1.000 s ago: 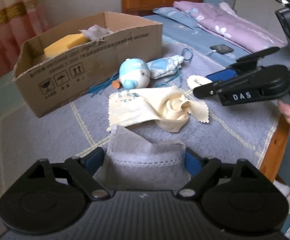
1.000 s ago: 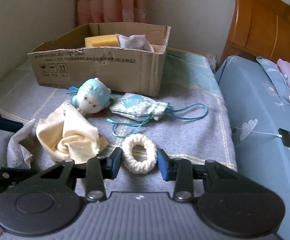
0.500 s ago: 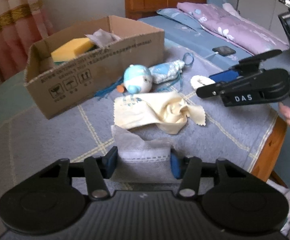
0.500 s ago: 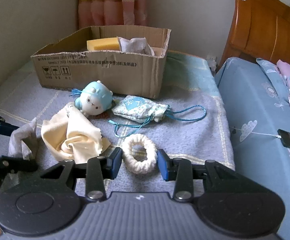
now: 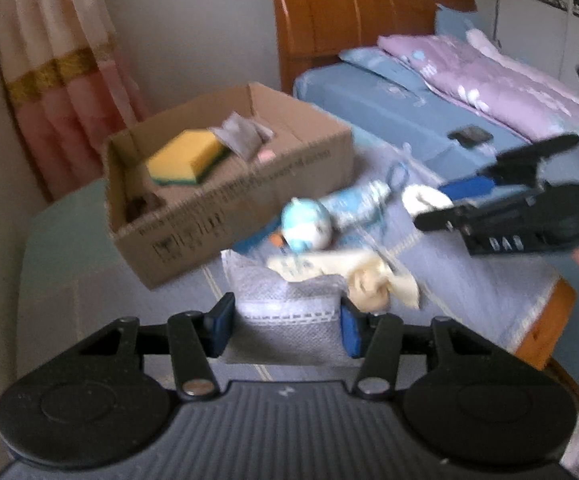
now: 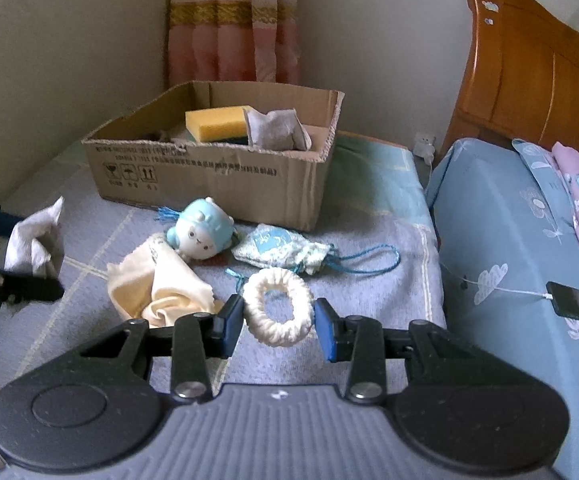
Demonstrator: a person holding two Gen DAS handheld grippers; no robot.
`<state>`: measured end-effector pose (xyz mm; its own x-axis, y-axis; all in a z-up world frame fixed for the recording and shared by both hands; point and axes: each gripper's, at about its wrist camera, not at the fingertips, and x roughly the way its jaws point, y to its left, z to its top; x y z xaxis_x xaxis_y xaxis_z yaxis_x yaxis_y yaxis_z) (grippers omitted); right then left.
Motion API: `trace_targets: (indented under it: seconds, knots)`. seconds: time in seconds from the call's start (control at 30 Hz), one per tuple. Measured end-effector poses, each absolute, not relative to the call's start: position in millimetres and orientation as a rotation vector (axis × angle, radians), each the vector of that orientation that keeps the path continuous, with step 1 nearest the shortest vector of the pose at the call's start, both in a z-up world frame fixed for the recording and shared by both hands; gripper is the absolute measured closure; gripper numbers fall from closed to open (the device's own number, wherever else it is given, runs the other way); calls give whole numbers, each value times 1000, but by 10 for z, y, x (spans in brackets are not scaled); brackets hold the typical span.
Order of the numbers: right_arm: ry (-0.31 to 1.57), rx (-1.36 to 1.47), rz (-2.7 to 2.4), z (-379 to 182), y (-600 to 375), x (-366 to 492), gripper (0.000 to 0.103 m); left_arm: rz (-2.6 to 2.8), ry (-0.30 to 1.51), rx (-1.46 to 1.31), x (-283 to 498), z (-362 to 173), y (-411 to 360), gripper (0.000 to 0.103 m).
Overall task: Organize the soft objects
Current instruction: 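Lift the grey felt bag with the left tool while the right tool carries the ring to the box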
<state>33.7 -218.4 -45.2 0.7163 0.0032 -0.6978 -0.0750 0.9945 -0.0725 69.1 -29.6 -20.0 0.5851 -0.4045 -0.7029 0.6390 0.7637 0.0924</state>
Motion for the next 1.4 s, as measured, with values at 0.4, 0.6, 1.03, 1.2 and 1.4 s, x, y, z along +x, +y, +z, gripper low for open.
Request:
trace_targets:
  seconds: [0.4, 0.6, 1.03, 1.2, 1.4]
  knots:
    - [679, -98, 158, -18, -2114, 602, 59, -543, 599, 313, 1370, 277, -528, 52]
    - [640, -101, 147, 110, -2130, 747, 59, -499, 601, 318, 1565, 294, -557, 33]
    - [703, -48, 130, -181, -2298, 804, 59, -477, 848, 226, 1556, -592, -463, 17]
    - [718, -22, 129, -236, -2355, 853, 59, -480, 920, 115, 1732, -722, -427, 17]
    - [725, -7, 143, -276, -2346, 913, 59, -491, 951, 106, 1805, -833, -511, 38]
